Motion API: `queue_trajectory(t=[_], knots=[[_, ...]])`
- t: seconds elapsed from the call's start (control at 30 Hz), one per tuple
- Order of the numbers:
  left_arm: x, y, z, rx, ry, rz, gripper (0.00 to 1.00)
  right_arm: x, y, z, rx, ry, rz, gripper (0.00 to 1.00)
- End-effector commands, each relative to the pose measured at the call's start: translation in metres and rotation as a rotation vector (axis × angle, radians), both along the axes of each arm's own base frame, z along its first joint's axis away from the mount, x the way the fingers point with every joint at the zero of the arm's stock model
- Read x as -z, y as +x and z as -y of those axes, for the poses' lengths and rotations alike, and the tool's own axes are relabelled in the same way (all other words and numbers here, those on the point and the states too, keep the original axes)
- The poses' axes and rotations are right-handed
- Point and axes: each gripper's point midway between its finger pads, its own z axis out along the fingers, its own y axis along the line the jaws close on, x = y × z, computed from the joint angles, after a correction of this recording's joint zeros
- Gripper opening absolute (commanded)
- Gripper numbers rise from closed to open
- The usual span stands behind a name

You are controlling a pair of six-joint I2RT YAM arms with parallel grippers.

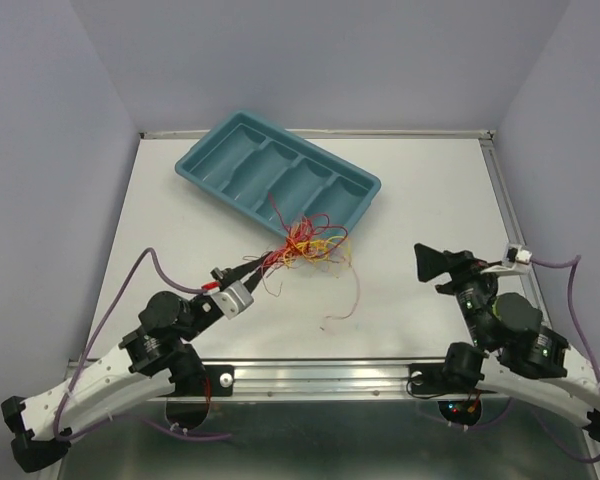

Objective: Untangle the cables

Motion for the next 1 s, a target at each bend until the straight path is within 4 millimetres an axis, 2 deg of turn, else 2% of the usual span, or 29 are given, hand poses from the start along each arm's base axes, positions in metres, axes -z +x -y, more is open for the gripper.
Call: queue_trajectory(t=[0.0,0.03,0.07,0.1,0.17,0.2,0.3,0.4,0.43,0.5,0.53,0.57,0.6,0.67,0.73,0.77,0.8,0.83,0.87,0.9,0.97], knots=[[-0.008,-0.023,0.022,0.175,0.069,0.011,0.0,-0.023,0.001,-0.072,-0.255,-0.231,0.083,1.0],[-0.004,-0.024,0.026,0.191,0.088,-0.005,0.0,-0.02,-0.002,-0.096,-0.349,-0.289,0.096,1.0],[0.002,-0.023,0.031,0.205,0.115,-0.021,0.0,-0.02,-0.013,-0.126,-0.502,-0.337,0.131,1.0],[0.004,-0.024,0.033,0.215,0.129,-0.028,0.0,-0.003,-0.011,-0.153,-0.57,-0.397,0.1,0.99],[0.009,-0.032,0.038,0.27,0.154,-0.023,0.0,0.007,-0.018,-0.18,-0.684,-0.434,0.097,0.97],[0.009,-0.035,0.039,0.286,0.158,-0.019,0.0,0.017,-0.015,-0.195,-0.71,-0.451,0.08,0.94],[0.012,-0.045,0.04,0.335,0.159,-0.014,0.0,0.022,-0.024,-0.22,-0.819,-0.44,0.123,0.93],[0.014,-0.053,0.042,0.381,0.164,-0.008,0.0,0.022,-0.032,-0.227,-0.867,-0.412,0.174,0.93],[0.015,-0.054,0.042,0.39,0.164,-0.01,0.0,0.022,-0.032,-0.227,-0.867,-0.408,0.179,0.88],[0.015,-0.057,0.044,0.406,0.164,-0.012,0.0,0.022,-0.031,-0.228,-0.864,-0.405,0.185,0.7],[0.016,-0.058,0.044,0.413,0.163,-0.014,0.0,0.021,-0.031,-0.229,-0.864,-0.402,0.184,0.46],[0.017,-0.059,0.045,0.421,0.164,-0.013,0.0,0.019,-0.032,-0.229,-0.868,-0.398,0.188,0.36],[0.019,-0.059,0.046,0.422,0.17,-0.017,0.0,0.017,-0.032,-0.229,-0.869,-0.389,0.194,0.18],[0.021,-0.054,0.046,0.401,0.182,-0.02,0.0,0.017,-0.028,-0.222,-0.827,-0.384,0.186,0.01],[0.017,-0.042,0.04,0.324,0.182,-0.017,0.01,0.012,-0.002,-0.191,-0.609,-0.355,0.128,0.01],[0.008,-0.036,0.035,0.277,0.152,-0.012,0.03,0.011,0.016,-0.158,-0.42,-0.327,0.074,0.01],[0.0,-0.021,0.026,0.18,0.104,-0.012,0.03,0.009,0.023,-0.137,-0.315,-0.303,0.05,0.01],[-0.005,-0.016,0.02,0.139,0.075,-0.009,0.05,0.01,0.029,-0.115,-0.211,-0.278,0.025,0.01],[-0.009,-0.011,0.014,0.098,0.047,-0.002,0.08,0.012,0.033,-0.093,-0.11,-0.252,-0.001,0.01],[-0.019,-0.009,0.004,0.056,-0.003,0.019,0.12,0.021,0.036,-0.058,0.044,-0.224,-0.045,0.01],[-0.029,0.005,-0.018,-0.076,-0.087,0.027,0.16,0.008,0.027,-0.019,0.138,-0.092,-0.025,0.01]])
